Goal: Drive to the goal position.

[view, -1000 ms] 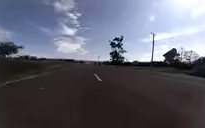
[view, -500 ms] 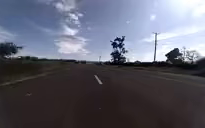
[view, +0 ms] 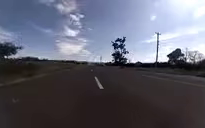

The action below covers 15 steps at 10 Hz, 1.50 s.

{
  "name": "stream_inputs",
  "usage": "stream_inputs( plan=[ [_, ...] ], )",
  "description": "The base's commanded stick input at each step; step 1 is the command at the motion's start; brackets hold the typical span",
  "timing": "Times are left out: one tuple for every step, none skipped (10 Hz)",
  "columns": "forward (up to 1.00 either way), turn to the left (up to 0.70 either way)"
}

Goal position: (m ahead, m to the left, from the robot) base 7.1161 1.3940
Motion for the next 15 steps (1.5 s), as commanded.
stream_inputs(
  plan=[
    [1.00,0.00],
    [1.00,0.00],
    [1.00,0.00],
    [1.00,0.00],
    [1.00,0.13],
    [1.00,0.33],
    [1.00,0.39],
    [1.00,0.40],
    [1.00,0.40],
    [1.00,0.40],
    [1.00,0.40],
    [1.00,0.40],
    [1.00,0.00],
    [1.00,0.00],
    [1.00,0.00]
  ],
)
